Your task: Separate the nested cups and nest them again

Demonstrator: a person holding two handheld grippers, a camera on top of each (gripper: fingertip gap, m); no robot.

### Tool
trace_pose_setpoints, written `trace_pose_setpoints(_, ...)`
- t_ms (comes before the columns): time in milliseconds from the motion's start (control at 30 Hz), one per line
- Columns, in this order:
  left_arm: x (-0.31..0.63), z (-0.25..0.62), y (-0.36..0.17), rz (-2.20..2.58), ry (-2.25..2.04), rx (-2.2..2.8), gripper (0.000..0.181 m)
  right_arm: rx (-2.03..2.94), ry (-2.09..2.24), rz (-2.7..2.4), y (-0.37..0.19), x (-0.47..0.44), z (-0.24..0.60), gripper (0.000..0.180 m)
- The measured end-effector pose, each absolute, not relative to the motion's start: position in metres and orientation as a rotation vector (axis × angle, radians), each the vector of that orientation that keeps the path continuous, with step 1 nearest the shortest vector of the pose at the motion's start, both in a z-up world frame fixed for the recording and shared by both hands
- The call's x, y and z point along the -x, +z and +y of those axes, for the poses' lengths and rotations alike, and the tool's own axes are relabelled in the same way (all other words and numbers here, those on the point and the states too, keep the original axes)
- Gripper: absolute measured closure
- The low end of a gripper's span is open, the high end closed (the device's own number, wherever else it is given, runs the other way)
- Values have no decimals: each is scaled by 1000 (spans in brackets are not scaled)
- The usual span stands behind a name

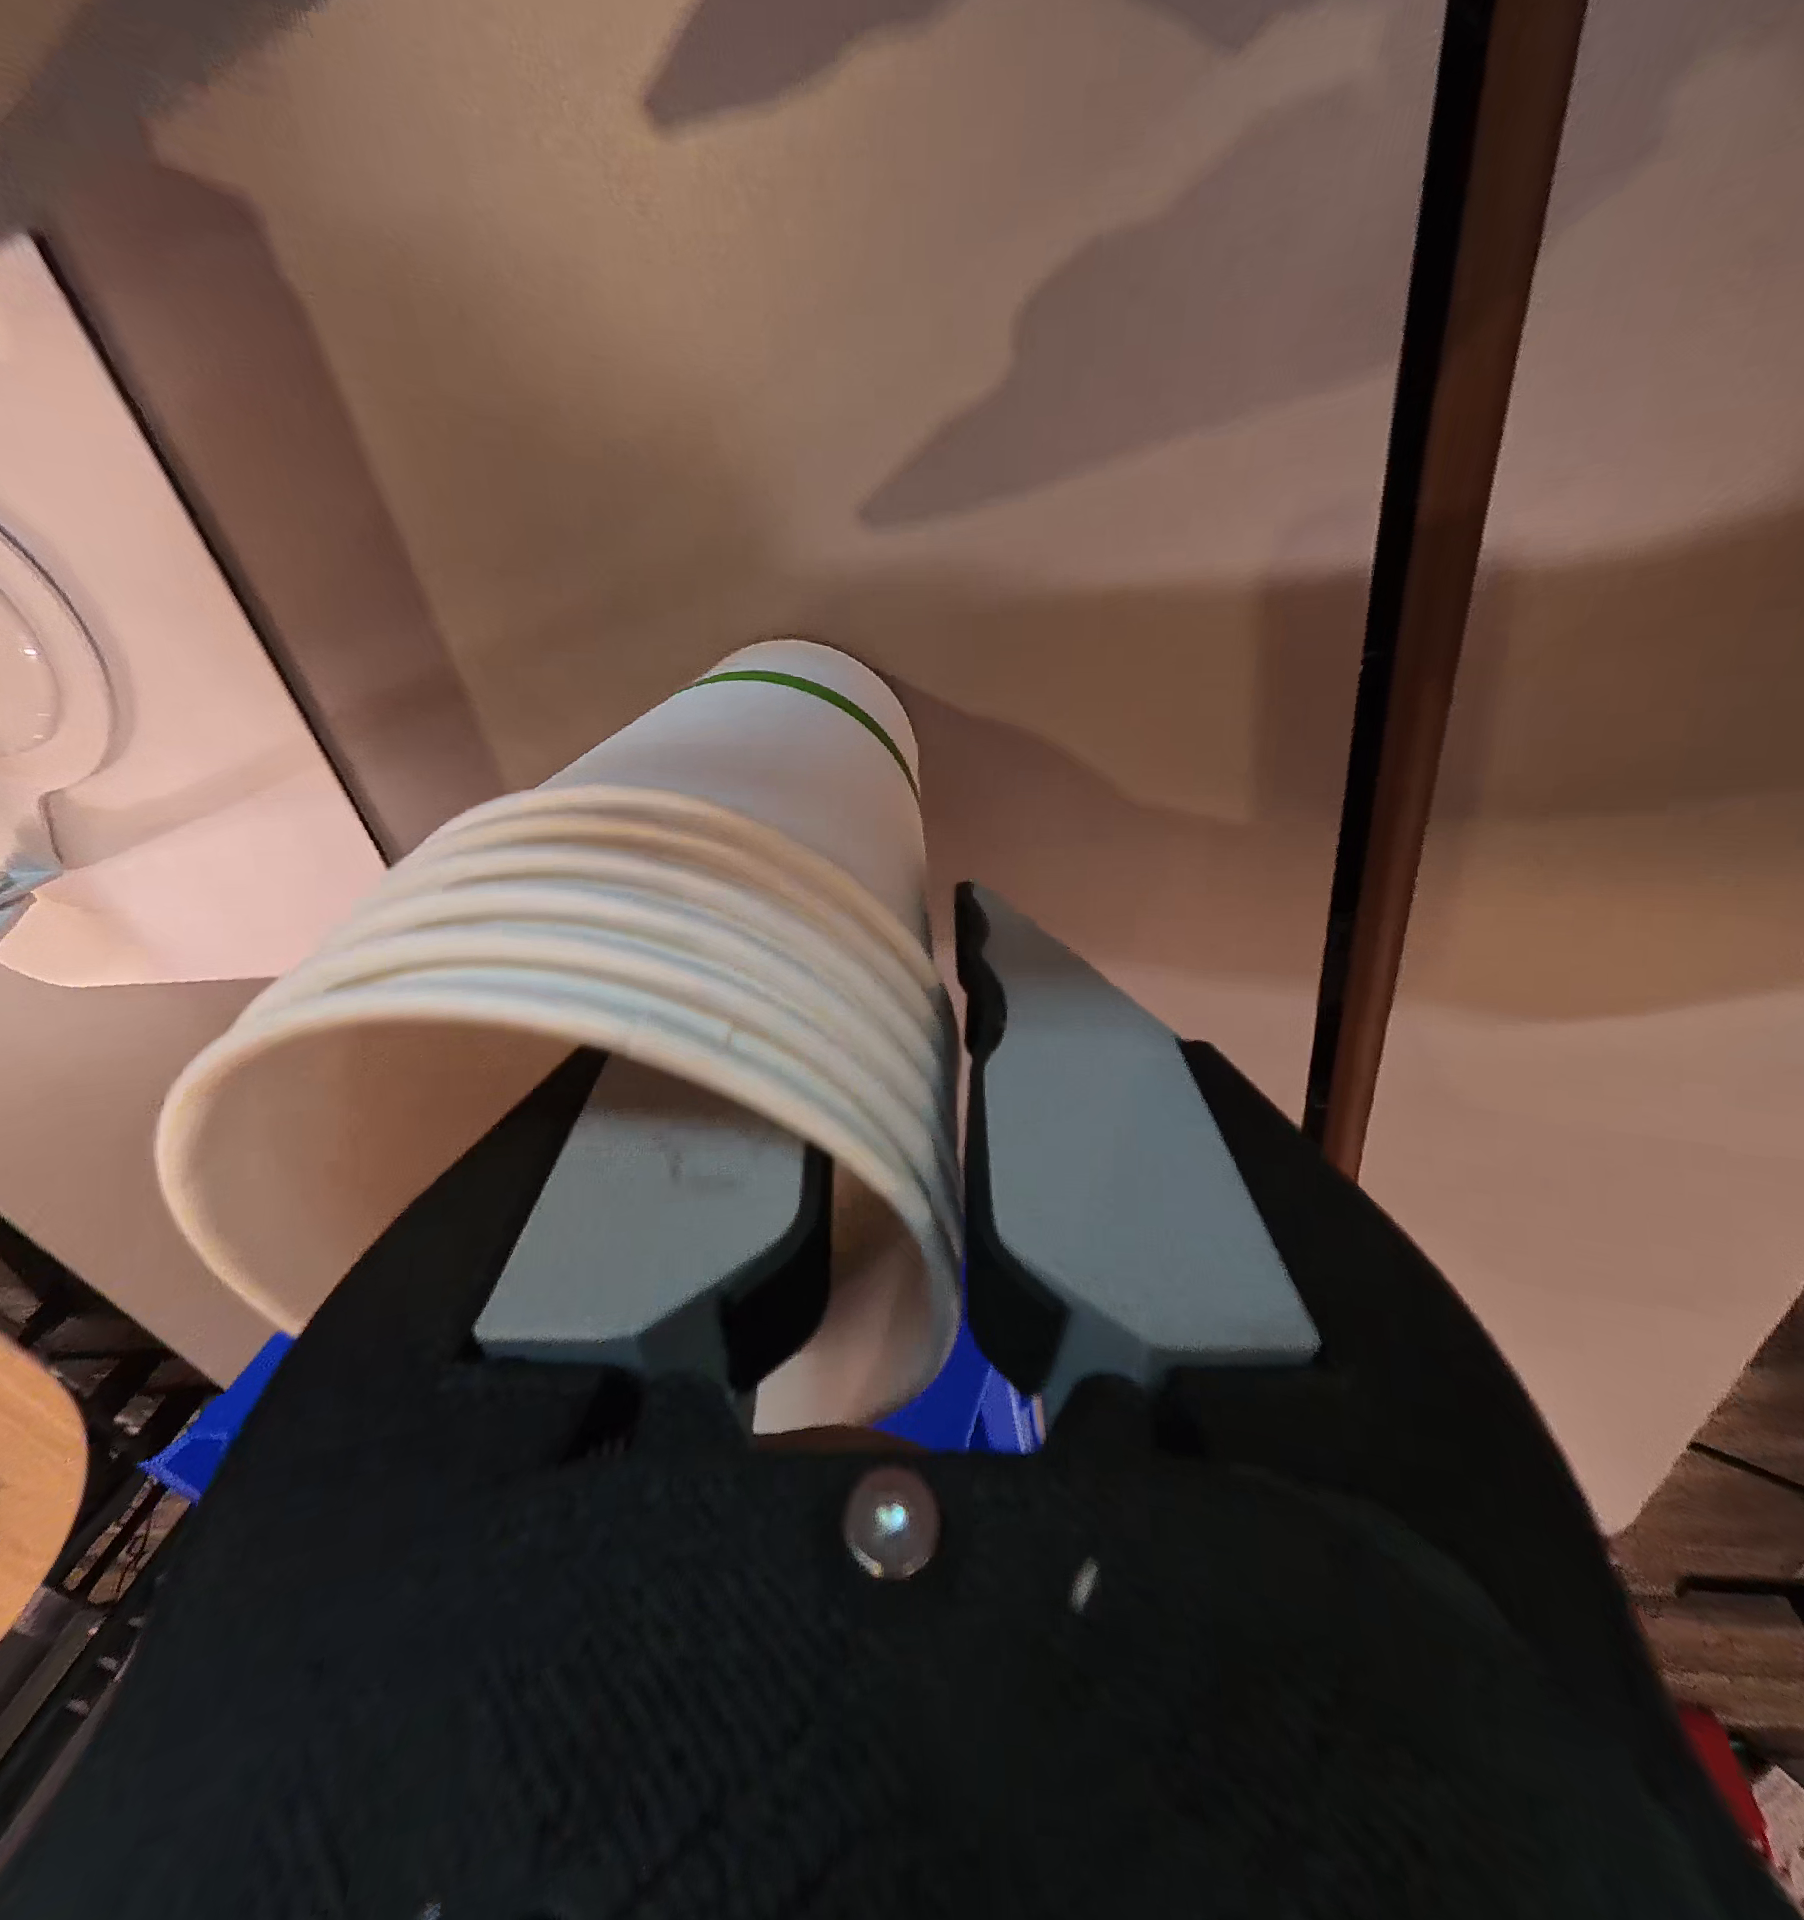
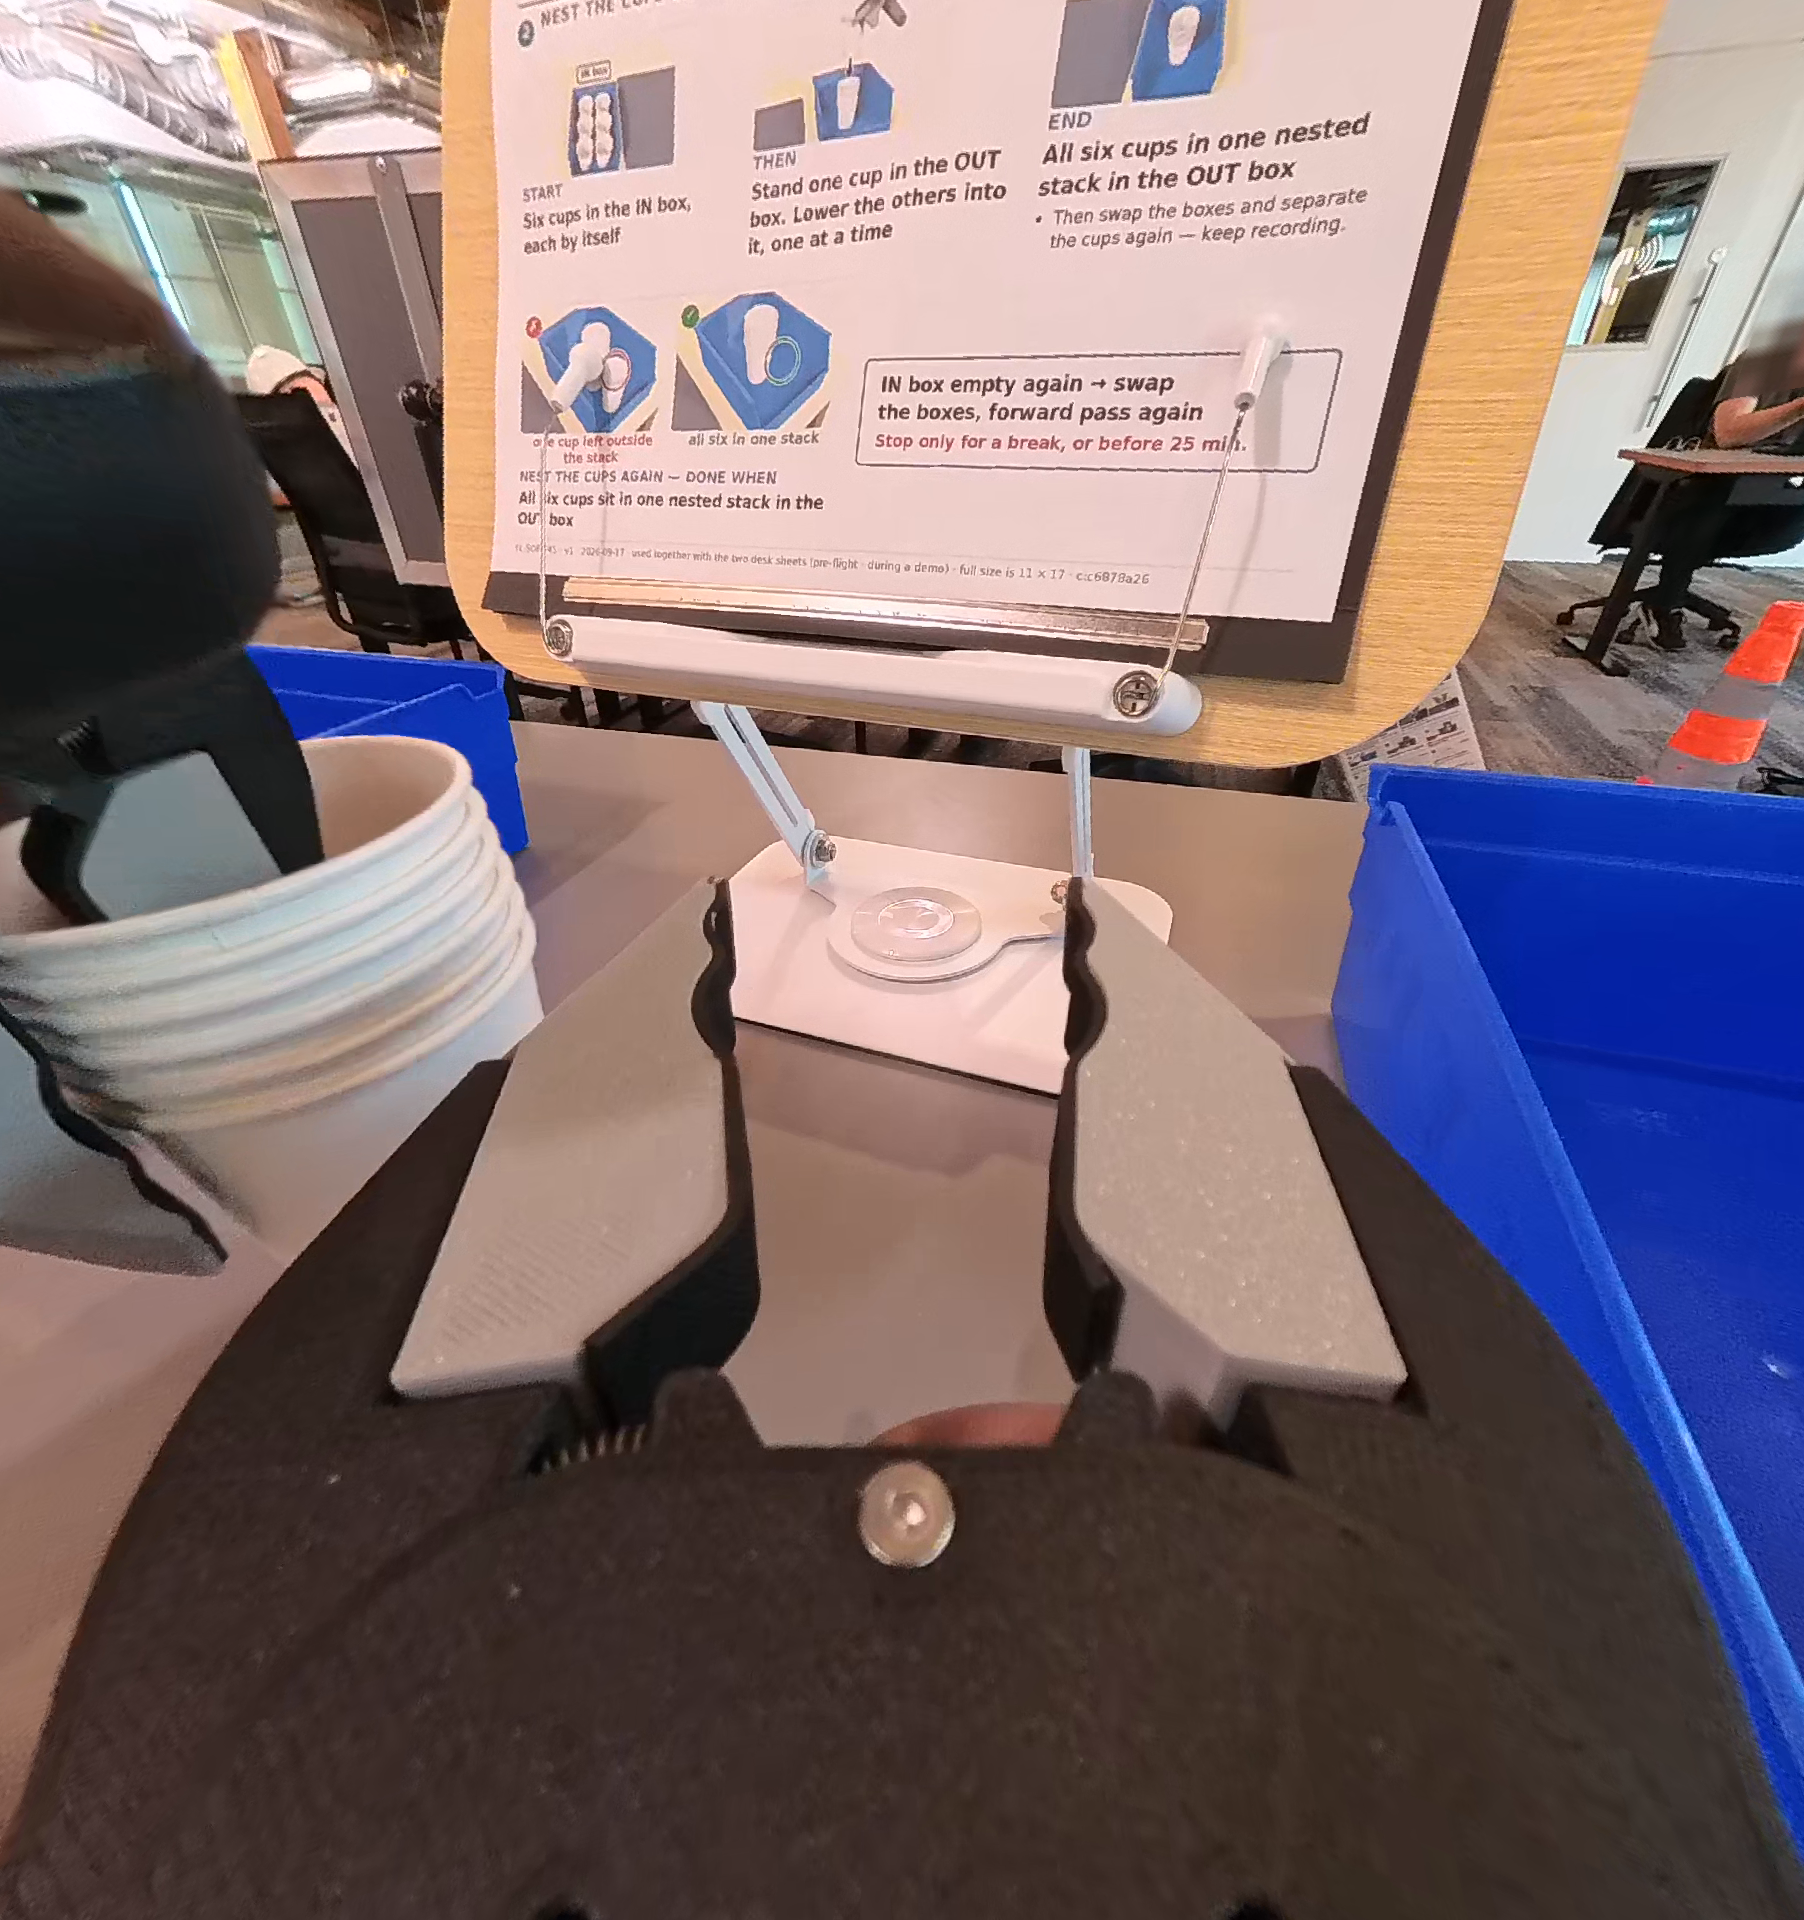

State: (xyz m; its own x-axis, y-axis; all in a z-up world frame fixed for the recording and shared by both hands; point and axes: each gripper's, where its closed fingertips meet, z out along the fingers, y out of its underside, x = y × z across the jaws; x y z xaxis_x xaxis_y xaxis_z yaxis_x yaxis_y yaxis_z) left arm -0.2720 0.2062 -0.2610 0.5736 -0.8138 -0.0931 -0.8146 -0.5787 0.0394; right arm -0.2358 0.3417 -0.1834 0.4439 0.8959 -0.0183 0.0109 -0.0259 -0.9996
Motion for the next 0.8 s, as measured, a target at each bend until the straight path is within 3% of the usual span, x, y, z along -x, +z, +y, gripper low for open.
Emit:
trace_pose_setpoints(33, 271, 208, -259, 1431, 160, 2771, 162, 1422, 871, -866, -184, 236, 342, 118)
trace_pose_setpoints(400, 275, 209, -244, 1394, 213, 2738, 154, 1421, 871, -869, -184, 236, 341, 118)
trace_pose_setpoints(800, 272, 213, -197, 1263, 325, 2572, 126, 1425, 874, -870, -185, 236, 342, 118)
